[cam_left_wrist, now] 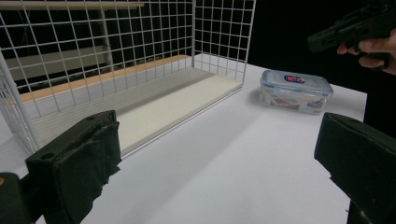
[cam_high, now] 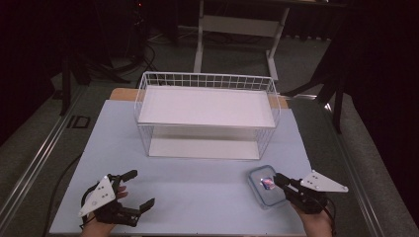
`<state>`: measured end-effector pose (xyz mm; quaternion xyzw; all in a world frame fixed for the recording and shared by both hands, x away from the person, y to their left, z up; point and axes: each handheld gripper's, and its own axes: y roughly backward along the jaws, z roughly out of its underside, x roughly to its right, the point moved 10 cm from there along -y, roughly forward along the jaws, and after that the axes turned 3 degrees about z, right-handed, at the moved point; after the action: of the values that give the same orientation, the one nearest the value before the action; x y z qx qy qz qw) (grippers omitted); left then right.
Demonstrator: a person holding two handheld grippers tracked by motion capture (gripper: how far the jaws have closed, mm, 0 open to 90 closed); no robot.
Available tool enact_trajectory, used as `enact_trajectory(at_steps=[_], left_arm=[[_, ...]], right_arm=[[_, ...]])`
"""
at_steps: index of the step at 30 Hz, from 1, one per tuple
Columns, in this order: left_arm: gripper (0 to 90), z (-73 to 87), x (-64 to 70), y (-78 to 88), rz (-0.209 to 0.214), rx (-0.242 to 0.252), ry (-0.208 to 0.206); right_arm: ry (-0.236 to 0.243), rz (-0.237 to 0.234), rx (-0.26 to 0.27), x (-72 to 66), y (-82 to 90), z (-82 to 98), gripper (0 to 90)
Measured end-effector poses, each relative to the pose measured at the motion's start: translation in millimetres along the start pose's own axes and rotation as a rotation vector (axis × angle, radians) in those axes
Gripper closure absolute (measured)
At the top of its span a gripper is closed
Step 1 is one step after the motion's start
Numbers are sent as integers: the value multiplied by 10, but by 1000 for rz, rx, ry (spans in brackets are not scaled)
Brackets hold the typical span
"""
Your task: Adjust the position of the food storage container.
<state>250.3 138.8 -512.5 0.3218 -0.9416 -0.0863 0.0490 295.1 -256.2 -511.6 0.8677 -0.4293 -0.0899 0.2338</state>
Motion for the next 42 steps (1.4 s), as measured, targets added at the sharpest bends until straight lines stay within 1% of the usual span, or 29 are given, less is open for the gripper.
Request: enact_trajectory(at_steps=[3,5,8,9,10,11,14,16,20,21,25,26,27,29,32,33,34,35,36,37,38,39,40,41,42], left_arm=[[12,-8,1,1,0,4,2],[12,-16,3,4,-1,8,1],[12,-21,3,8,-2,8,-4],[12,-22,4,8,-1,9,-3],[12,-26,7,8,0,12,-3],[12,-29,9,7,2,14,-2],[12,-30,10,2,2,14,-2],[12,-27,10,-4,5,13,-1],[12,-28,18,-6,8,12,-3],[12,-34,20,-4,8,15,-4],[12,-38,16,-2,6,17,-2],[12,-39,15,-1,6,17,-2],[12,-41,17,0,7,18,-2],[12,-41,17,0,6,17,-6],[12,-44,19,1,5,17,-11],[12,-45,19,1,5,17,-12],[12,-43,18,-1,6,16,-12],[12,-41,17,-3,4,14,-14],[12,-38,17,-4,5,13,-14],[12,-39,18,-4,5,14,-13],[13,-39,18,-5,5,13,-13],[13,-39,18,-5,4,13,-14],[12,-39,19,-7,6,14,-12],[12,-39,19,-7,6,14,-12],[12,-37,17,-9,5,12,-13]], right_arm=[[-1,37,-38,109,8,150,900],[-9,74,-53,204,32,235,900],[-17,115,-80,324,68,369,900],[-17,115,-80,324,68,369,900],[-39,125,-101,379,81,475,900],[-39,137,-116,403,85,532,900],[-55,145,-147,442,87,674,900],[-66,138,-159,447,81,743,900],[-64,121,-189,408,52,840,900],[-68,106,-190,385,45,847,900],[-82,92,-183,359,44,840,900],[-93,85,-181,350,44,837,900],[-101,68,-175,324,40,828,900],[-89,56,-177,286,32,822,900],[-78,22,-179,197,4,805,900],[-78,22,-179,197,4,805,900],[-63,-1,-180,121,-28,782,900],[-56,-12,-177,85,-47,763,900],[-56,-12,-177,85,-47,763,900],[-38,-37,-178,5,-85,723,900],[-31,-51,-180,-37,-109,706,900],[-31,-51,-180,-37,-109,706,900],[-15,-90,-185,-135,-154,676,900],[-15,-90,-185,-135,-154,676,900],[-4,-109,-188,-185,-178,660,900]])
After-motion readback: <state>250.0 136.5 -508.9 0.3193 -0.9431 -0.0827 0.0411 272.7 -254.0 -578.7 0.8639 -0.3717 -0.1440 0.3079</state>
